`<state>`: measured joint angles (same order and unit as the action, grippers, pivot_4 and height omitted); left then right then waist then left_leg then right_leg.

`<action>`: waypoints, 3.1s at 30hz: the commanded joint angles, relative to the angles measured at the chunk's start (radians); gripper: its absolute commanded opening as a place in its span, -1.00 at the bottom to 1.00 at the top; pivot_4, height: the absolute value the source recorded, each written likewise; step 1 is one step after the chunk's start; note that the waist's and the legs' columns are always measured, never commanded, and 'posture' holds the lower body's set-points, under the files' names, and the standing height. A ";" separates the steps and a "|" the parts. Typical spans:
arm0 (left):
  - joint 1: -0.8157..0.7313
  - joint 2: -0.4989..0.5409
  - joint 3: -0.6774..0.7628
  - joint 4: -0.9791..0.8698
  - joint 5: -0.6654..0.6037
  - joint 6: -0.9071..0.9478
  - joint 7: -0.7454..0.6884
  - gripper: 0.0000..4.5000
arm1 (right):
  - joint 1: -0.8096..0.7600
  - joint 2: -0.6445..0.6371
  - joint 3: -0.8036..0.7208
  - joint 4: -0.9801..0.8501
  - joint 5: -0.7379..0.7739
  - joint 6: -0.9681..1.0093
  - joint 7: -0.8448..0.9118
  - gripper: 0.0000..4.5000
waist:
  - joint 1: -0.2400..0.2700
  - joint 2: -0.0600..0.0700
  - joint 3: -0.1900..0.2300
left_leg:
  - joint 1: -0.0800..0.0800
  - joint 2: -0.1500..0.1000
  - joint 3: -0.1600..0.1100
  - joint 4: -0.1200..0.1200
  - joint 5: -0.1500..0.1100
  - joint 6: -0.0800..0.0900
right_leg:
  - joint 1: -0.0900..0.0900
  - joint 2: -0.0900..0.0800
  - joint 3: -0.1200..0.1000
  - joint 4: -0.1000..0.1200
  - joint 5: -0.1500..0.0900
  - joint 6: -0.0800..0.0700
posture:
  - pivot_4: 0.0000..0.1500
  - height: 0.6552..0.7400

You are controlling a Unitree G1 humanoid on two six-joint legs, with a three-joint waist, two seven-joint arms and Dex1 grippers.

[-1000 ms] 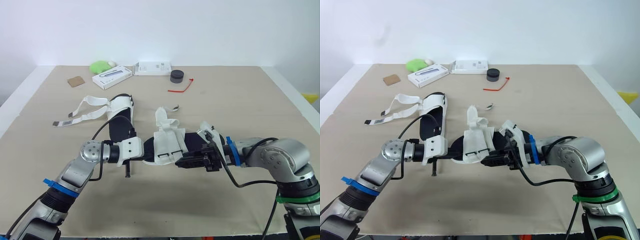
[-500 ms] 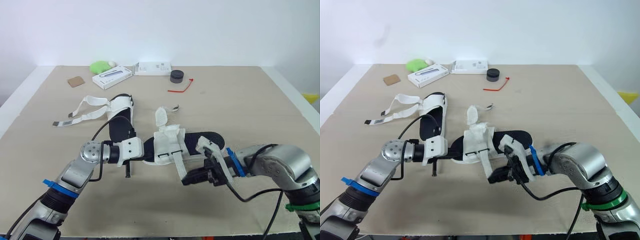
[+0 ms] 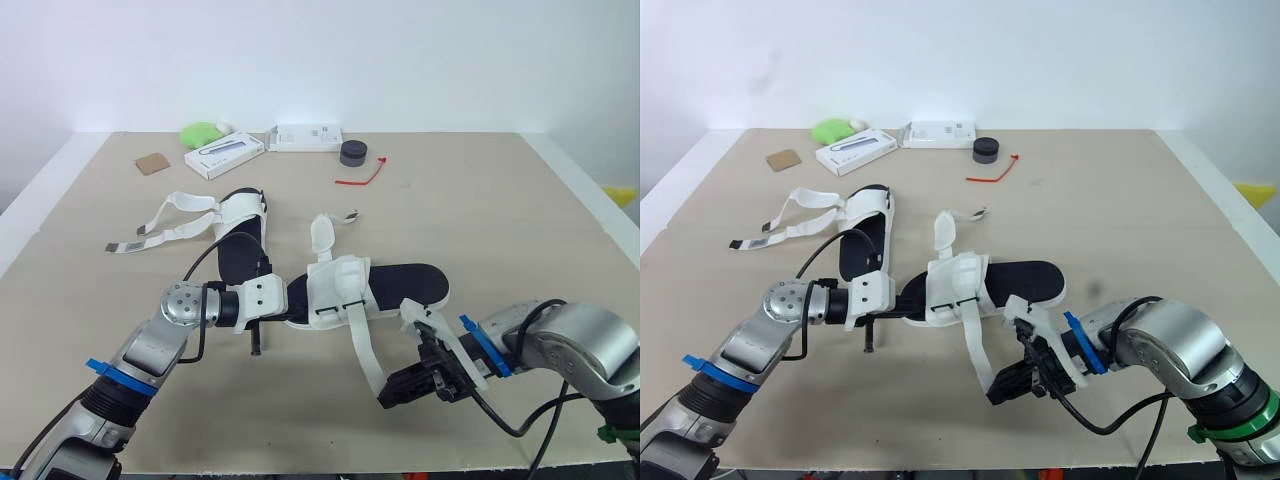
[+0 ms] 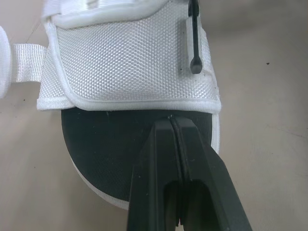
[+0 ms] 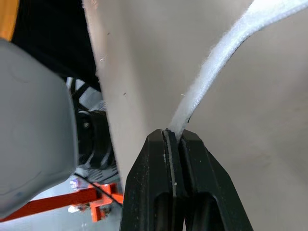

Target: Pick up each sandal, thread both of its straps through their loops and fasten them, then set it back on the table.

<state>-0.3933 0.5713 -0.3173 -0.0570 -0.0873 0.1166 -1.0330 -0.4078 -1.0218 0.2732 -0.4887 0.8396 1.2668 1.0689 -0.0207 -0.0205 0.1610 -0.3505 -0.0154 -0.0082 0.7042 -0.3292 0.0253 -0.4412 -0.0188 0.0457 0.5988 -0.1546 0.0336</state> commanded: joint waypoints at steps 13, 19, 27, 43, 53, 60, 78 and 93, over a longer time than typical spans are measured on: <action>0.017 0.010 -0.036 0.069 0.047 0.027 -0.005 -1.00 | 0.018 -0.026 -0.085 -0.043 0.084 0.007 0.040 0.01 | 0.000 0.000 0.000 | 0.000 0.000 0.000 0.000 0.000 0.000 | 0.000 0.000 0.000 0.000 0.000 0.000 | 1.00 1.00; 0.014 0.009 -0.037 0.072 0.047 0.025 -0.006 -1.00 | 0.057 -0.085 -0.107 -0.054 0.000 -0.145 0.087 0.98 | 0.000 0.000 0.000 | 0.000 0.000 0.000 0.000 0.000 0.000 | 0.000 0.000 0.000 0.000 0.000 0.000 | 1.00 1.00; 0.013 0.011 -0.037 0.078 0.048 0.014 -0.007 -1.00 | 0.089 0.056 -0.129 0.218 -0.612 -1.471 0.164 0.98 | 0.000 -0.001 0.000 | 0.003 0.000 0.004 0.000 0.000 0.000 | 0.002 0.000 0.001 0.000 0.001 0.002 | 1.00 1.00; 0.020 0.016 -0.033 0.068 0.047 0.019 -0.002 -1.00 | -0.100 0.234 -0.026 0.676 -1.007 -2.636 -0.088 0.98 | -0.002 -0.002 0.001 | 0.016 -0.001 0.017 -0.001 0.000 0.000 | 0.007 0.000 0.017 0.004 -0.001 -0.003 | 1.00 1.00; 0.028 0.016 -0.032 0.054 0.048 0.028 -0.001 -1.00 | -0.168 0.225 0.093 0.655 -1.076 -2.522 -0.143 0.98 | -0.004 -0.004 0.002 | 0.022 0.000 0.023 -0.001 0.000 0.000 | 0.007 0.003 0.026 0.012 -0.003 -0.004 | 1.00 1.00; 0.030 0.016 -0.029 0.053 0.047 0.032 -0.001 -1.00 | -0.185 0.188 0.160 0.636 -1.069 -2.462 -0.143 0.98 | -0.004 -0.004 0.001 | 0.022 0.000 0.024 -0.001 -0.001 0.001 | 0.007 0.004 0.026 0.012 -0.004 -0.004 | 1.00 1.00; 0.030 0.011 -0.026 0.059 0.044 0.038 0.003 -1.00 | -0.145 0.166 0.203 0.690 -1.095 -2.460 -0.171 -0.98 | -0.004 -0.005 0.001 | 0.022 0.000 0.025 -0.001 -0.001 0.002 | 0.007 0.004 0.027 0.012 -0.004 -0.004 | 1.00 1.00; 0.026 0.009 -0.025 0.069 0.043 0.034 -0.001 -1.00 | -0.031 0.124 0.179 0.447 -0.521 -1.958 -0.093 -0.98 | -0.003 -0.008 0.001 | 0.022 0.001 0.026 -0.001 -0.002 0.004 | 0.007 0.003 0.028 0.012 -0.004 -0.004 | 1.00 1.00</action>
<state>-0.3916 0.5699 -0.3126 -0.0312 -0.0814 0.1174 -1.0320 -0.4403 -0.8794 0.4917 0.0397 0.1739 -0.8190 0.9482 -0.0237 -0.0285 0.1616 -0.3279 -0.0144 0.0178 0.7032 -0.3314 0.0290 -0.4341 -0.0153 0.0742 0.6108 -0.1584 0.0297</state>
